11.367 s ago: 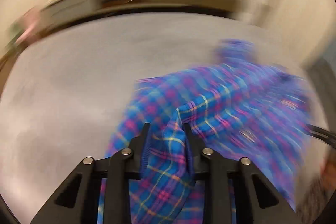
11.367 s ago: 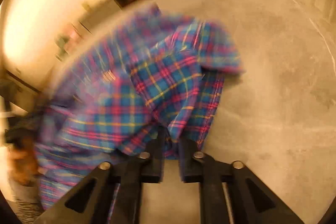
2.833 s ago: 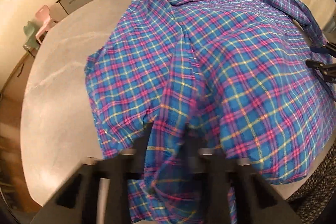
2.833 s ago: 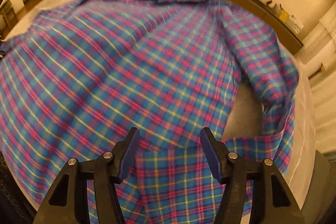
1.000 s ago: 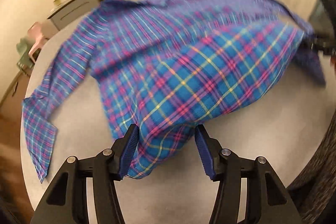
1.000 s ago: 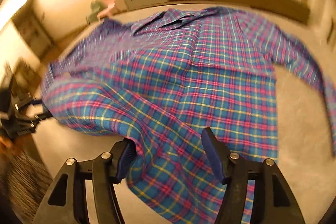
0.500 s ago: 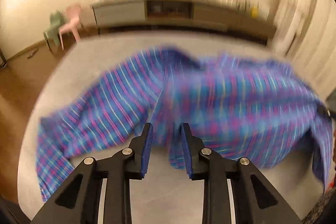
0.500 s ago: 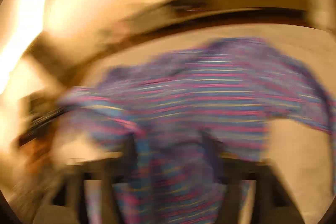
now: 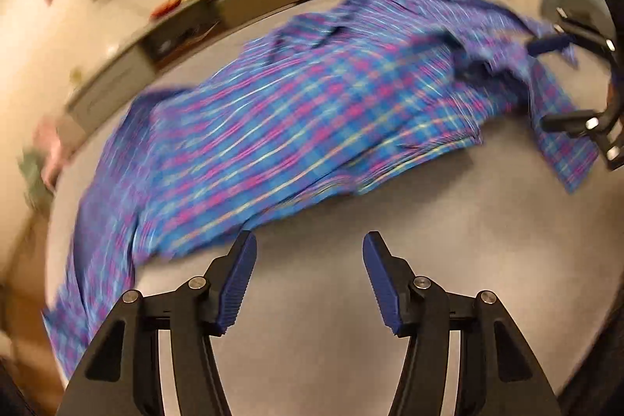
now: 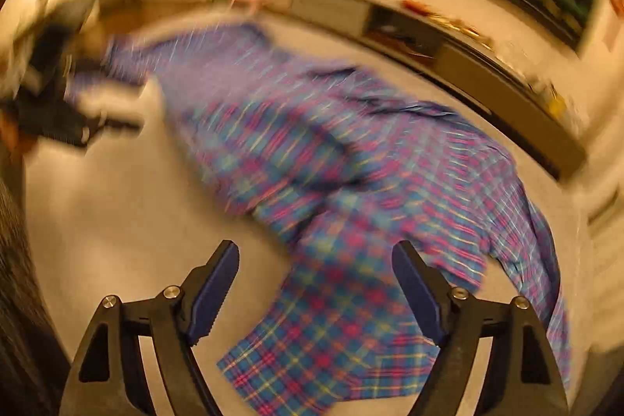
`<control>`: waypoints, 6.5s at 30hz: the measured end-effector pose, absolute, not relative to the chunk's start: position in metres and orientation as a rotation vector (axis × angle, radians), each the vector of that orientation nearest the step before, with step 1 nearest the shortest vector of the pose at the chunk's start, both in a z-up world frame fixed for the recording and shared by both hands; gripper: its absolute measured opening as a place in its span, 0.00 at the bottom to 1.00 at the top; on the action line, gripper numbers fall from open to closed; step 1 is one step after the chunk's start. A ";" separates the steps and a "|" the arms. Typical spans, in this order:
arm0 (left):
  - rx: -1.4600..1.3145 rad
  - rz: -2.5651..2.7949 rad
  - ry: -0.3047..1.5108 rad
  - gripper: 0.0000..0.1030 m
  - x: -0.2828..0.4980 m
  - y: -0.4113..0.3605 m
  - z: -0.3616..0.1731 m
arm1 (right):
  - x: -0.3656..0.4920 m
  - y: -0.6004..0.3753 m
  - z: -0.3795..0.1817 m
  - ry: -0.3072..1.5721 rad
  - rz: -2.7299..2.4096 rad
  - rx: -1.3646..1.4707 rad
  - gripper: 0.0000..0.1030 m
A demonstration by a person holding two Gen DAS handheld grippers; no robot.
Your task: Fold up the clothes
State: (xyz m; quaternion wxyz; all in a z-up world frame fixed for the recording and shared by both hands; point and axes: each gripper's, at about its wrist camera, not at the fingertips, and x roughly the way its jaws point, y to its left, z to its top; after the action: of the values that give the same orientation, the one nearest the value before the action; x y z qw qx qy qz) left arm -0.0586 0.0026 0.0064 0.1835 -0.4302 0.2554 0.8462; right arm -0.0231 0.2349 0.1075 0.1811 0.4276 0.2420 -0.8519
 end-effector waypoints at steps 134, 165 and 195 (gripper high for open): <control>-0.850 2.078 0.969 0.09 0.213 0.008 0.154 | 0.184 0.312 0.267 0.443 -1.868 0.934 0.11; -1.227 2.402 0.657 0.44 -0.044 -0.016 0.008 | -0.043 0.310 0.055 0.187 -2.415 1.313 0.53; -1.188 2.394 0.821 0.45 -0.107 -0.007 -0.163 | -0.357 0.119 -0.353 -0.247 -2.507 1.195 0.54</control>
State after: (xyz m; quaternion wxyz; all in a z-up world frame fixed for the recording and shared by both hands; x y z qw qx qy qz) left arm -0.1072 -0.0067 -0.1626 0.1719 -0.4186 0.2892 0.8435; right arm -0.3574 0.1193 -0.3531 0.1757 0.4219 -0.0874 -0.8852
